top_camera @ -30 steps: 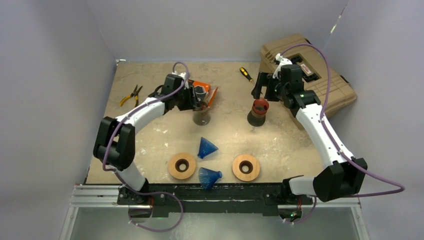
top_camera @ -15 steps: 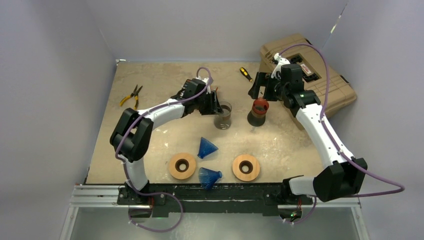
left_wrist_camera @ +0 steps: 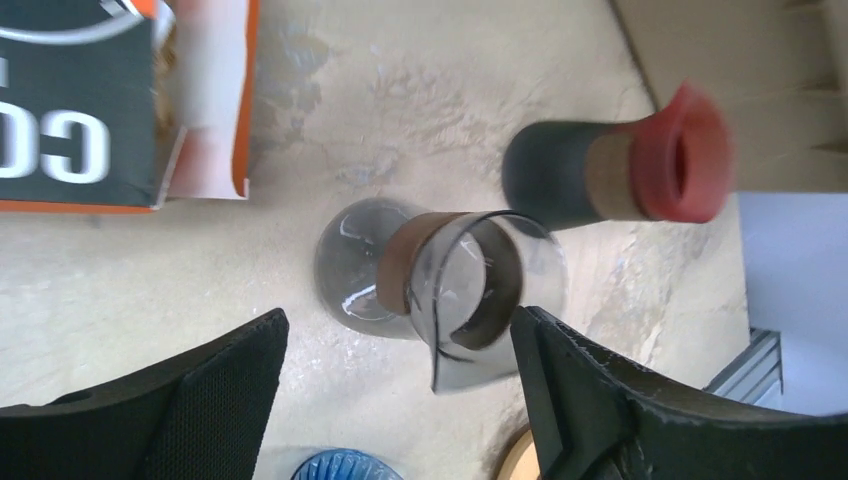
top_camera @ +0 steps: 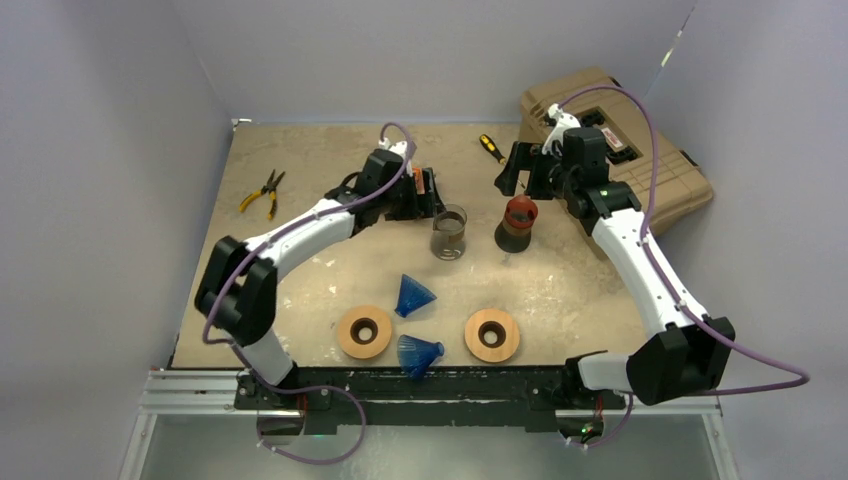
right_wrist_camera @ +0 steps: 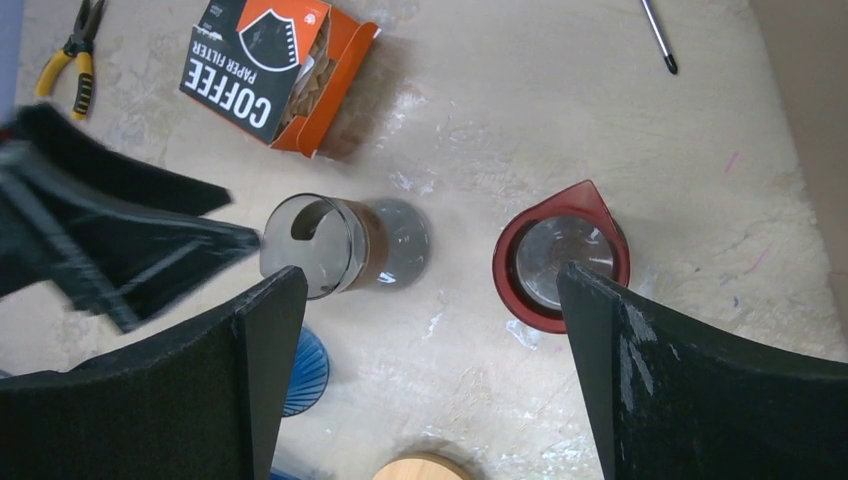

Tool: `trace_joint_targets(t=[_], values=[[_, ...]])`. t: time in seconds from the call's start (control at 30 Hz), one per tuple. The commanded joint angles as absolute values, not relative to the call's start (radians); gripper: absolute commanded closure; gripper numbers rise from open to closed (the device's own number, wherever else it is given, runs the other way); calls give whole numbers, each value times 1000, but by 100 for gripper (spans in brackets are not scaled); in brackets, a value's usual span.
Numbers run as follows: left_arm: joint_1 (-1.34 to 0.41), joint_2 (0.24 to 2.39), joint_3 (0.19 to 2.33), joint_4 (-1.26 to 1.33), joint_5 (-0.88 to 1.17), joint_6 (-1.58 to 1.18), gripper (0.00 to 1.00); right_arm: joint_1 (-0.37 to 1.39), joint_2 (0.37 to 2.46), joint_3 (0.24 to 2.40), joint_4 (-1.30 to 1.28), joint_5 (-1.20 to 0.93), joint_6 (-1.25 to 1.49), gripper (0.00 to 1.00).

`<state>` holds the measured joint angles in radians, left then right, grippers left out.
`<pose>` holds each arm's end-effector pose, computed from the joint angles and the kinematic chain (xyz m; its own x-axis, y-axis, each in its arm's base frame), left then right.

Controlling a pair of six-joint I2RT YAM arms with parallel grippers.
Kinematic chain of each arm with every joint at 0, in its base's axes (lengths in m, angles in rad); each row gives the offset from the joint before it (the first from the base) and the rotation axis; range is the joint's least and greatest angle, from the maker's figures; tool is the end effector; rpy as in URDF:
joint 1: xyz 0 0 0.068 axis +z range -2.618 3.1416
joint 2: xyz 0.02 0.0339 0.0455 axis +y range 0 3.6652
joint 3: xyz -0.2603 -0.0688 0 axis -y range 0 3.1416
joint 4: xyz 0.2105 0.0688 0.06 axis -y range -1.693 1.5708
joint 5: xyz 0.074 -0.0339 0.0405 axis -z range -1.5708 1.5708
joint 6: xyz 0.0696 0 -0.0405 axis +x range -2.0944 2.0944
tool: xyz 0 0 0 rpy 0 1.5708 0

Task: Place the coffee filter in the dripper
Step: Pick up the dripper holder from the center of the board.

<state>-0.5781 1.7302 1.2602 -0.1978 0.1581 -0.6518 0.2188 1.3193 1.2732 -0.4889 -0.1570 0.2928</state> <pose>0.3192 -0.2213 0.2403 -0.8025 -0.1917 -0.5651 0.1967 0.8091 -0.5538 0.2818 0.0738 0.3431 -0.5763 0.1639 -0.8006 -0.1873 0.9271 0.3246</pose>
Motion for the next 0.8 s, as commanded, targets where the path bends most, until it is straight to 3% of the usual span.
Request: trace_joint_targets(t=[0.0,0.37,0.77], values=[[-575,1539,1240,-238,9,-581,16,222,1270,1245,-444,-202,275,1],[-573,1166,999,-453,-233,-558,8,223,1221,1138,-403,-262,280,1],[-573,941,724,-727,-285,-864,9,222,1187,1093,-399,-287,278,1]])
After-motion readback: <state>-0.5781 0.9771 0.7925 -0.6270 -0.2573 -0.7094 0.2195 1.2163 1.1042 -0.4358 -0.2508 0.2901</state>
